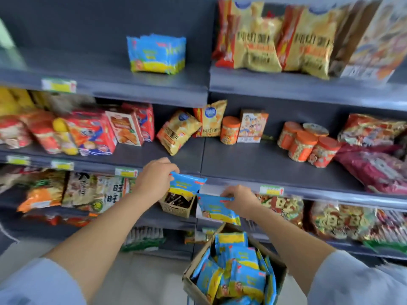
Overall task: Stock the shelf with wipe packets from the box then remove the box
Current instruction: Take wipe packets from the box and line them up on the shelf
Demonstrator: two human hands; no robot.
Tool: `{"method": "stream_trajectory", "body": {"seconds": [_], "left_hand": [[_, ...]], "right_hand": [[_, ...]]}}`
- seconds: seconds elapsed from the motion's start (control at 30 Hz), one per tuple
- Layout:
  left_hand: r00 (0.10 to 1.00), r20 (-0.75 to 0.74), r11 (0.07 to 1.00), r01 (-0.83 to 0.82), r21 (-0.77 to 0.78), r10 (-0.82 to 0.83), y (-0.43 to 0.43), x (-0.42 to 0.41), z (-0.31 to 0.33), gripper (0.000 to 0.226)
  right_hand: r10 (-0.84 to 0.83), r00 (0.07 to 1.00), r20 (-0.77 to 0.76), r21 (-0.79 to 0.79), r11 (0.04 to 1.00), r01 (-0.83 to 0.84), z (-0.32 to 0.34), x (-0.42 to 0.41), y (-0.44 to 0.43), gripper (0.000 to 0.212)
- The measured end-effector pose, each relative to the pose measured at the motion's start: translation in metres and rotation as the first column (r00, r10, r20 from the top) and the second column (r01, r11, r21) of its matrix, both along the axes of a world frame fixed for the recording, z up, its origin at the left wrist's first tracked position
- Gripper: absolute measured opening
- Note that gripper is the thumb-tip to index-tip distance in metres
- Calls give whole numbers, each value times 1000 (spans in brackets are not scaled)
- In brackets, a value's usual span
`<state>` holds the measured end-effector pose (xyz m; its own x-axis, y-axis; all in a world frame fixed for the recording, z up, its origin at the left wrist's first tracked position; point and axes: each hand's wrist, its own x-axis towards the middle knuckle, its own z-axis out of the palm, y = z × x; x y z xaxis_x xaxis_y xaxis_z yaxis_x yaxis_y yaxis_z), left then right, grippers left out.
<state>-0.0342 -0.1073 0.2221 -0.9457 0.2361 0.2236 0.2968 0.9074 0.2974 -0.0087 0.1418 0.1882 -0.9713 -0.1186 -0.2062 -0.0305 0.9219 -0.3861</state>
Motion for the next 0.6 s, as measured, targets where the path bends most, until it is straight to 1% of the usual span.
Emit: {"method": "stream_trajectory", "body": {"seconds": [0.1, 0.23, 0.4, 0.5, 0.6], "left_hand": [[998, -64, 998, 7, -70, -12, -30, 4, 33, 21], [988, -156, 993, -28, -111, 10, -70, 6, 80, 22], [975, -221, 998, -47, -32, 39, -117, 2, 132, 21], [965, -259, 999, -41, 0, 40, -141, -2, 155, 21], [956, -292, 999, -27, 40, 37, -160, -6, 173, 21]], "right_hand": [[26, 993, -118, -7, 1000, -27, 35, -7, -29, 29], [8, 961, -276, -46, 999, -22, 77, -19, -61, 25], [-22, 896, -443, -104, 994, -27, 129, -32, -97, 22], [-86, 839, -537, -156, 988, 2, 156, -38, -117, 21], [-166, 792, -588, -244, 970, 22, 179, -41, -136, 20]]}}
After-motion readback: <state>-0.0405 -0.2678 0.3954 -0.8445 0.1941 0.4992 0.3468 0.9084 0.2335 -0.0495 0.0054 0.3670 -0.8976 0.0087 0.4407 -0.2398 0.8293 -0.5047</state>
